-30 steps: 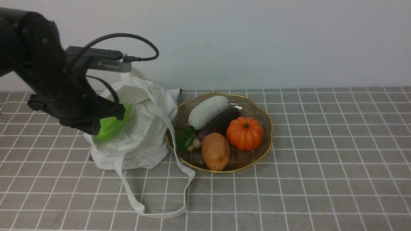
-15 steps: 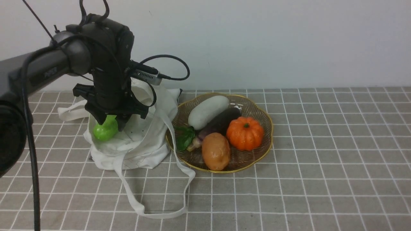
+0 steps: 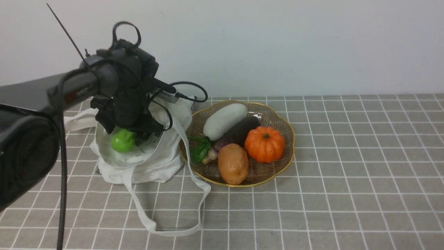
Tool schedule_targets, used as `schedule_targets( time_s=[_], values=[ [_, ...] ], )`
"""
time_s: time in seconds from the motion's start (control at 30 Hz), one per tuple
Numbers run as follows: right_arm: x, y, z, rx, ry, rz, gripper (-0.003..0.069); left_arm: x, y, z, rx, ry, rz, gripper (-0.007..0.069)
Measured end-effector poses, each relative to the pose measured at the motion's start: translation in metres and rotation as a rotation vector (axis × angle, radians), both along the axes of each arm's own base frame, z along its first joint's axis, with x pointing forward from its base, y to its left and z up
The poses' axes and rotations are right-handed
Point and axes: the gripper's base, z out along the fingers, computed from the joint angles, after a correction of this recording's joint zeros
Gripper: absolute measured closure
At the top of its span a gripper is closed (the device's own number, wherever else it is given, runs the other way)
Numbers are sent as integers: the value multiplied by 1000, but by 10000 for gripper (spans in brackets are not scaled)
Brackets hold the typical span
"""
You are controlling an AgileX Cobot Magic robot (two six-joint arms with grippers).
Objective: Take vegetables from bag on grey coffee tablecloth place on plate.
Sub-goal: 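Reach into the cloth bag and grasp the green cucumber with the left gripper, then place the green vegetable from the bag onto the plate with the left gripper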
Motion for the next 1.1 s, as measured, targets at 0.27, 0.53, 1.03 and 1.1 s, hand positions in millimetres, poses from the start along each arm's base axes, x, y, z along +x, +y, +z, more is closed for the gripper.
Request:
schedule_targets(
  time_s=[0.27,0.53,1.03,1.1],
  values=[
    [0,0,0,0,0,0,673,-6,-15,7,32,8,-36,237],
    [0,0,0,0,0,0,673,-42,-35,87,-29,-4,-88,237],
    [0,0,0,0,0,0,673,-94,-126,119,-597,3,-157,237],
    [0,0,0,0,0,0,673,-89,-141,108,-619,-49,-184,237]
  ],
)
